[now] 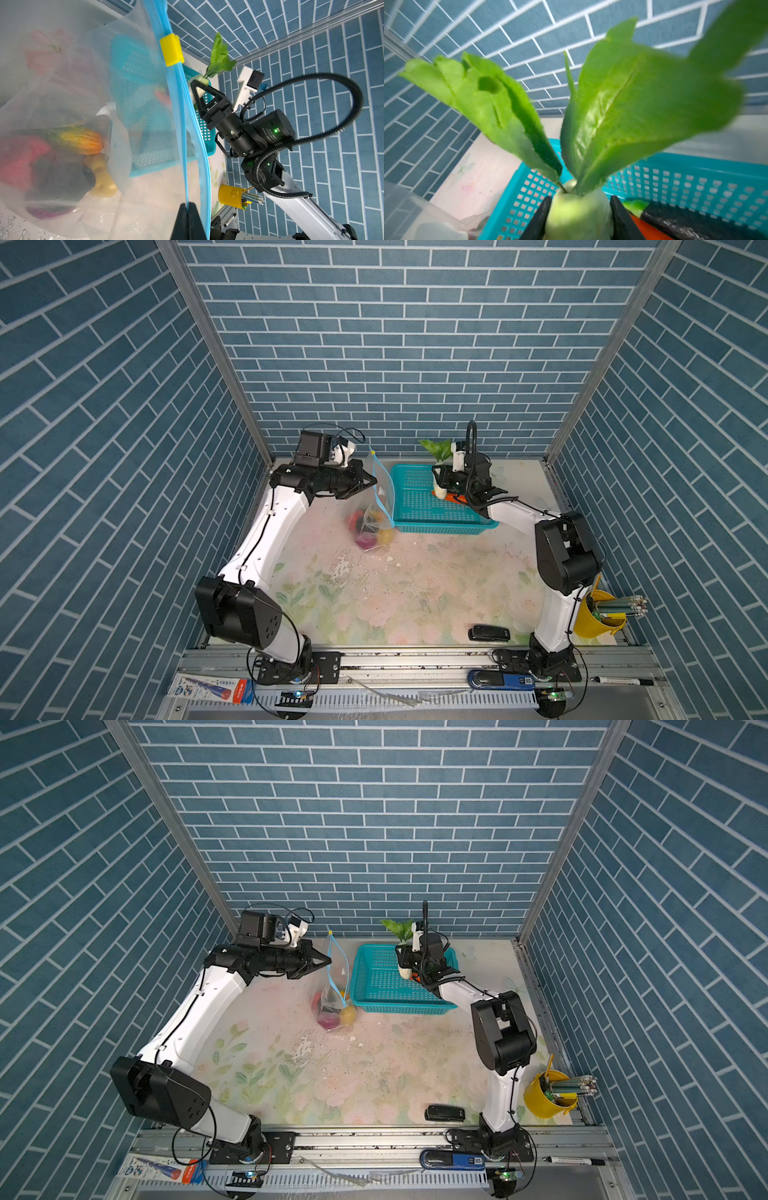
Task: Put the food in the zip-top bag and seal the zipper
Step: 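Lift the white cabbage out of the basket with the right gripper, then carry the cabbage with the right gripper over the bag opening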
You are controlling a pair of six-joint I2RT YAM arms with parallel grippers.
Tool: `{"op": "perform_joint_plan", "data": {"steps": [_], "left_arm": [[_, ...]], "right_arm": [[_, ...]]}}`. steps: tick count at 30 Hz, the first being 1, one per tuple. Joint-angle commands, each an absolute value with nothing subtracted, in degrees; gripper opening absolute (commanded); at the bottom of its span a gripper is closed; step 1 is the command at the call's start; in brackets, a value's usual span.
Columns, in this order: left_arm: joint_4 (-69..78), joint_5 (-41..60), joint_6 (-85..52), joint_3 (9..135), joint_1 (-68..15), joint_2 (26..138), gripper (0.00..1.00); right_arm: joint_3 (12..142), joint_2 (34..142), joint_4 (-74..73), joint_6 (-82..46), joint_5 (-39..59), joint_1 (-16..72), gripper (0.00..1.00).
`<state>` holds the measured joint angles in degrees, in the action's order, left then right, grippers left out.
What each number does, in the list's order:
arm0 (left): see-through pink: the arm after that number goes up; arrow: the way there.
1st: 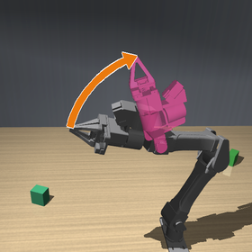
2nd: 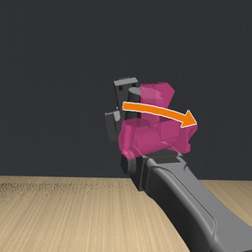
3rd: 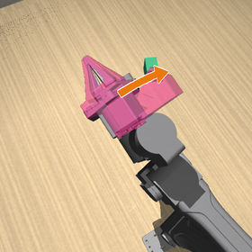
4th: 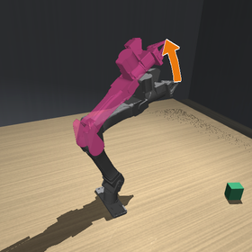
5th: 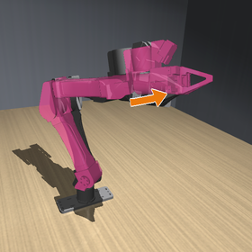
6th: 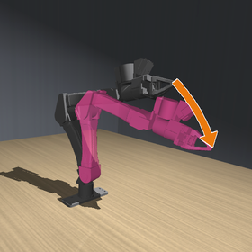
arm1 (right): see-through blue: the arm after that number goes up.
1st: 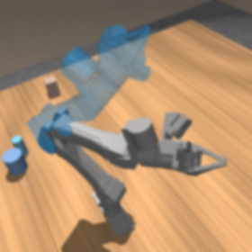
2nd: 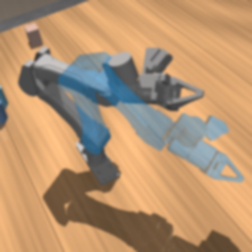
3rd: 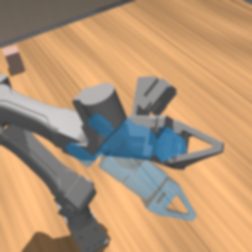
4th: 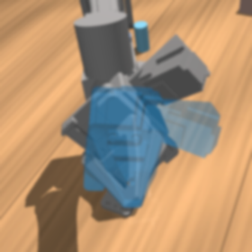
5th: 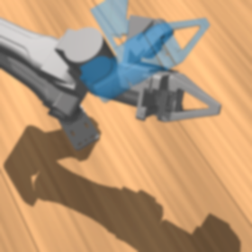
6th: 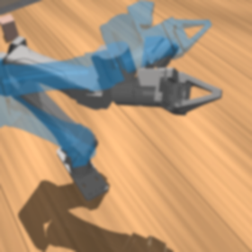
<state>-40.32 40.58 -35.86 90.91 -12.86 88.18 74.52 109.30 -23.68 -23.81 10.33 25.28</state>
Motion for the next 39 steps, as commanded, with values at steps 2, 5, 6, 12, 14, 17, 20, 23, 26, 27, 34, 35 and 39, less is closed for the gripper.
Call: {"op": "perform_joint_plan", "data": {"steps": [2,5,6,12,14,17,20,23,26,27,34,35,39], "left_arm": [[-39.5,41.4,-35.9,93.1,-13.3,90.1,0.00],[-39.5,41.6,-36.0,93.9,-13.3,90.8,0.00],[-39.4,41.6,-36.0,94.1,-13.3,91.0,0.00],[-39.4,41.5,-36.1,95.0,-13.3,91.6,0.00],[-39.3,41.4,-36.1,95.1,-13.3,91.5,0.00],[-39.2,41.3,-36.2,95.2,-13.3,91.4,0.00],[-38.9,41.2,-36.3,95.1,-13.3,91.2,0.00],[-38.8,41.0,-36.4,94.9,-13.3,90.7,0.00],[-38.9,40.4,-36.2,94.6,-13.3,90.0,0.00],[-38.8,40.3,-36.3,94.5,-13.3,89.9,0.00],[-39.0,39.9,-36.3,95.1,-13.2,89.3,0.00],[-39.1,39.8,-36.4,95.2,-13.3,89.1,0.00],[-39.6,39.7,-36.2,95.6,-13.3,88.5,0.00]], "right_arm": [[72.7,104.7,-35.1,-21.6,15.0,26.5,0.16],[74.0,102.7,-32.8,-20.0,17.1,27.9,0.16],[74.1,102.2,-32.8,-19.9,17.7,28.3,0.16],[75.3,98.0,-32.0,-19.2,19.7,31.8,0.16],[75.7,96.5,-32.0,-19.2,20.1,33.2,0.16],[75.8,94.4,-32.1,-18.4,19.4,35.5,0.16],[75.7,92.4,-32.5,-17.7,18.3,37.4,0.16],[75.6,90.7,-33.3,-17.7,17.3,39.1,0.16],[76.1,89.7,-33.4,-17.3,17.7,40.6,0.16],[76.4,89.3,-33.2,-16.9,18.0,41.0,0.16],[77.9,88.8,-33.0,-16.2,18.3,43.7,0.17],[78.2,89.2,-33.0,-16.0,18.4,44.2,0.17],[79.4,90.8,-32.7,-16.1,18.8,45.3,0.17]]}}
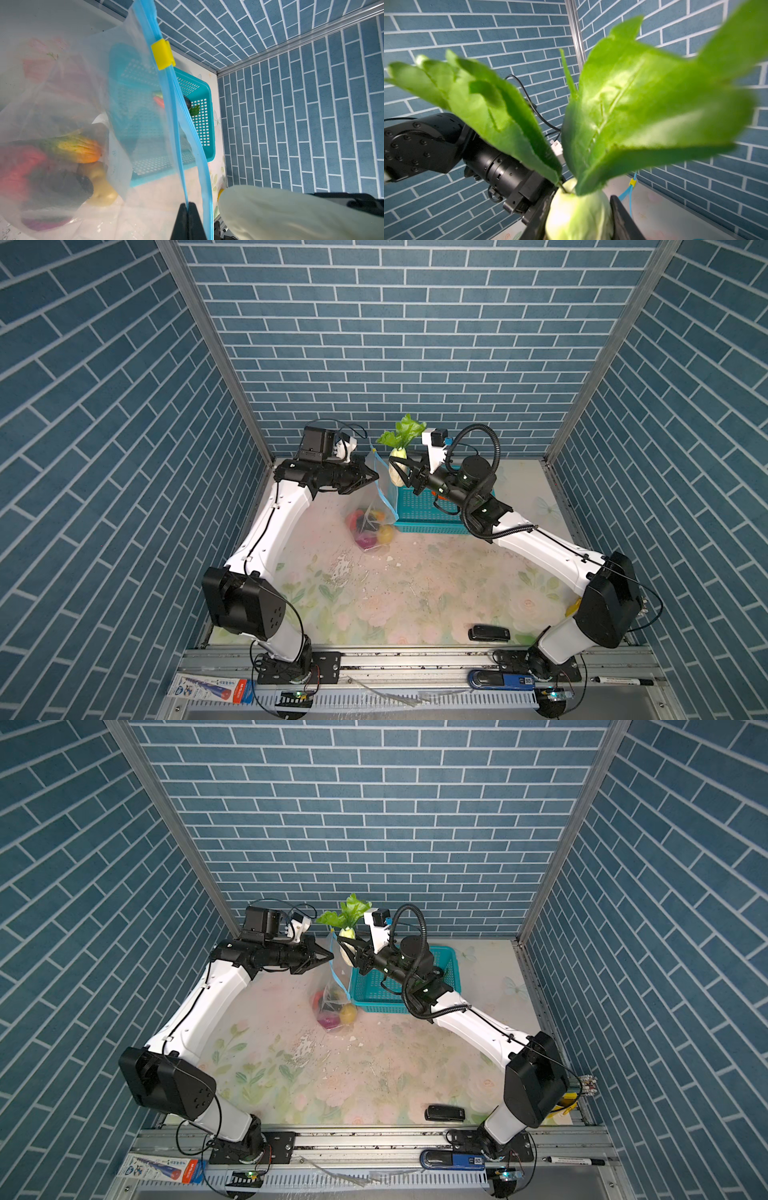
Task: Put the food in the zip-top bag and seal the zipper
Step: 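Carry the cabbage with the right gripper over the bag opening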
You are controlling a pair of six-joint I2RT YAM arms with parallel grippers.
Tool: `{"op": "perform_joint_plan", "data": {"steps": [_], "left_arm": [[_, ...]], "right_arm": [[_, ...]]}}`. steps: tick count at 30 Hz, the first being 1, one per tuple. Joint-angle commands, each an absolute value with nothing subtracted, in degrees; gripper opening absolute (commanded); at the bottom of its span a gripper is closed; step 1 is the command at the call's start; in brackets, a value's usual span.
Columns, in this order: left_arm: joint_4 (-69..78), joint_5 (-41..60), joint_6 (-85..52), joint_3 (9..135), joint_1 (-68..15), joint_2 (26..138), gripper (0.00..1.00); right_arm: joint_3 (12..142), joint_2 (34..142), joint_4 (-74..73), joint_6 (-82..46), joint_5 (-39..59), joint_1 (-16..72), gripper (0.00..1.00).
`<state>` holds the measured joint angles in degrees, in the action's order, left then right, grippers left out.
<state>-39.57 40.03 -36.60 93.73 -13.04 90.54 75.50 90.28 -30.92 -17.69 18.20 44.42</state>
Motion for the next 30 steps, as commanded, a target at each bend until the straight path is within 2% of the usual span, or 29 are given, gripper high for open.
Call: {"op": "perform_joint_plan", "data": {"steps": [1,9,22,30], "left_arm": [[-39.8,39.5,-36.1,95.7,-13.2,88.3,0.00],[-41.1,39.2,-35.4,96.4,-12.9,87.9,0.00],[-40.8,39.2,-35.8,96.5,-12.2,87.4,0.00],[-40.1,38.9,-36.2,95.4,-12.2,86.8,0.00]], "right_arm": [[79.7,91.3,-32.7,-16.2,19.0,45.5,0.17],[79.6,92.8,-31.2,-16.7,18.6,47.0,0.17],[73.0,86.7,-25.2,-18.2,14.7,48.1,0.18],[69.2,84.9,-27.8,-21.3,14.3,48.5,0.19]]}}
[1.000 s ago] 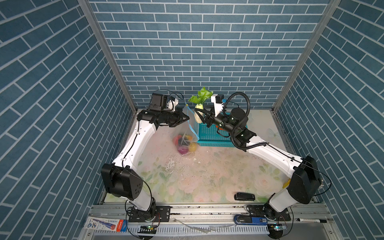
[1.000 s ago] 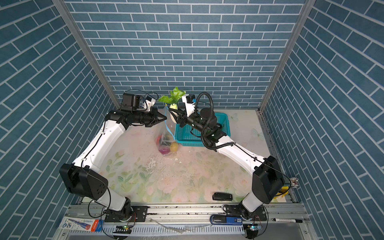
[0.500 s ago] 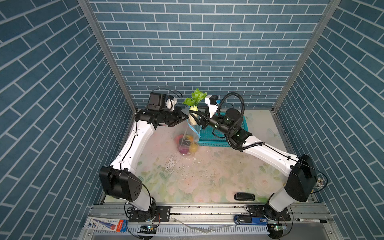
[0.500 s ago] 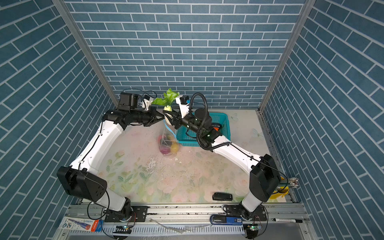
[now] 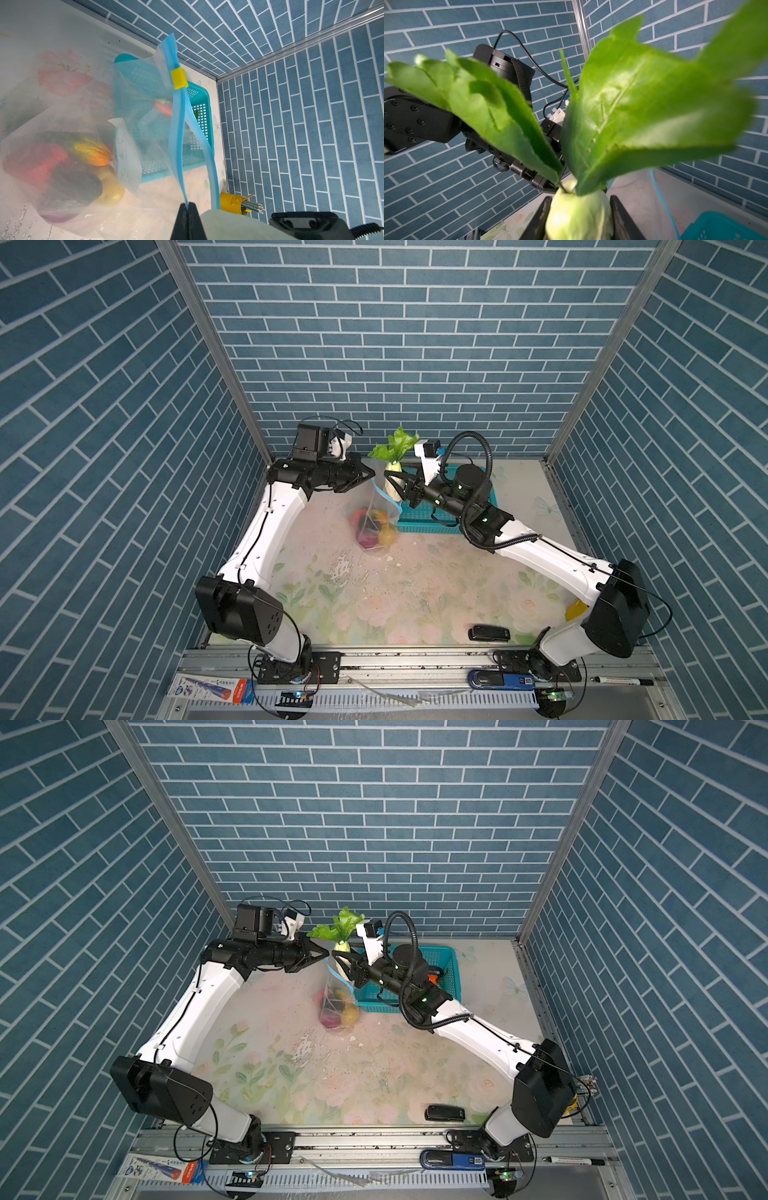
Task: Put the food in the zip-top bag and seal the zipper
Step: 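Carry the cabbage with the right gripper over the bag opening, then lower the cabbage into the bag and open the right gripper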
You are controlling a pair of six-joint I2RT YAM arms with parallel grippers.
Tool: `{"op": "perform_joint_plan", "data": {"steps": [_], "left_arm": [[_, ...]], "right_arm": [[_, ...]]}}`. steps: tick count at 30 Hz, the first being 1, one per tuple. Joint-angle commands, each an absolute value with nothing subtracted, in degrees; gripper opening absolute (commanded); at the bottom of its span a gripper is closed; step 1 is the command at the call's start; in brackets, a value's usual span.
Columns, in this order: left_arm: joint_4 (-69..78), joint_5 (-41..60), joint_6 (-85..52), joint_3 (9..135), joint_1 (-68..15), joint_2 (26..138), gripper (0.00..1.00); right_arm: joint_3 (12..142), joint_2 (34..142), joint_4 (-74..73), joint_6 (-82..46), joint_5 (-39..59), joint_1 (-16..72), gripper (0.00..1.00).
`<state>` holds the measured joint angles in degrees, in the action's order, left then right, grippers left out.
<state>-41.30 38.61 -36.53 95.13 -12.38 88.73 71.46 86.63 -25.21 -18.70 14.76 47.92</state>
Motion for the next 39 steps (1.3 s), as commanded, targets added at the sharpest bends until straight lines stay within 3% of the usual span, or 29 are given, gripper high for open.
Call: {"op": "perform_joint_plan", "data": {"steps": [1,11,39], "left_arm": [[-40.2,38.8,-36.2,95.3,-12.2,86.8,0.00],[-39.8,38.7,-36.4,94.5,-12.2,86.2,0.00],[-39.7,38.5,-36.1,93.7,-12.2,85.5,0.00]], "right_arm": [[68.9,84.9,-28.4,-21.9,14.4,48.5,0.19],[65.1,86.2,-36.0,-21.4,14.7,49.3,0.23],[62.6,90.1,-38.2,-25.7,14.7,49.5,0.36]]}}
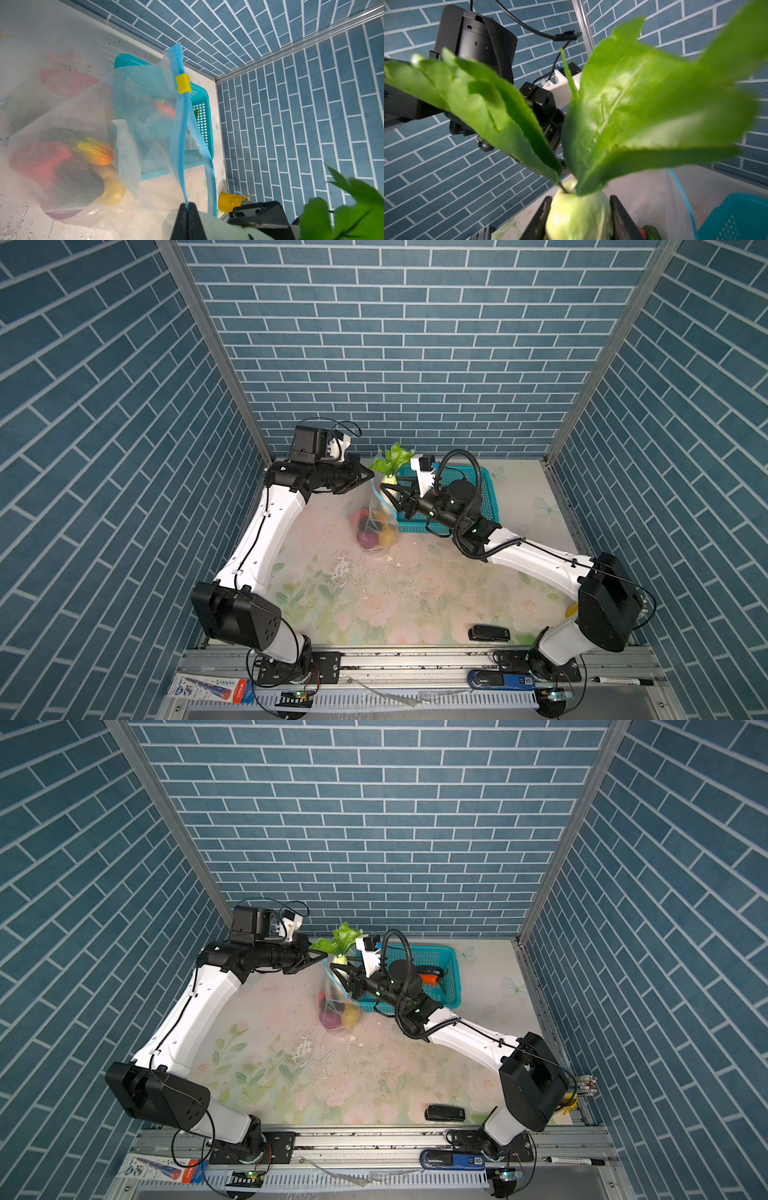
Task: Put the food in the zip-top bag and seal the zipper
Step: 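Lower the cabbage into the bag and open the right gripper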
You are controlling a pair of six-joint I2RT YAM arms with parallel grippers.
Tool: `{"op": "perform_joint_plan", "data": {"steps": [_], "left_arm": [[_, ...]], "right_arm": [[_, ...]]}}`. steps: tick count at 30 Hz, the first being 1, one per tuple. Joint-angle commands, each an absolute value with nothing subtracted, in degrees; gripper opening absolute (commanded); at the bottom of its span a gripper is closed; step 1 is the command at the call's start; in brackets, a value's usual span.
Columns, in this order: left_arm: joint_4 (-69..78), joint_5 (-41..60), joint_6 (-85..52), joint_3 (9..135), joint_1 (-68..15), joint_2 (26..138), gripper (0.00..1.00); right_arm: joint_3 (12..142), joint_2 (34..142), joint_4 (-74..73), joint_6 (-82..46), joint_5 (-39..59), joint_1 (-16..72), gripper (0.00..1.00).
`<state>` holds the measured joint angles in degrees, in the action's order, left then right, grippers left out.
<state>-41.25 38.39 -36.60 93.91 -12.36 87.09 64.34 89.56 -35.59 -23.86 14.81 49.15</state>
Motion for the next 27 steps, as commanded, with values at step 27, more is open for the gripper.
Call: {"op": "perform_joint_plan", "data": {"steps": [27], "left_arm": [[-40.1,38.4,-36.0,94.1,-12.2,85.3,0.00]], "right_arm": [[62.5,89.4,-35.6,-24.1,13.5,49.5,0.54]]}}
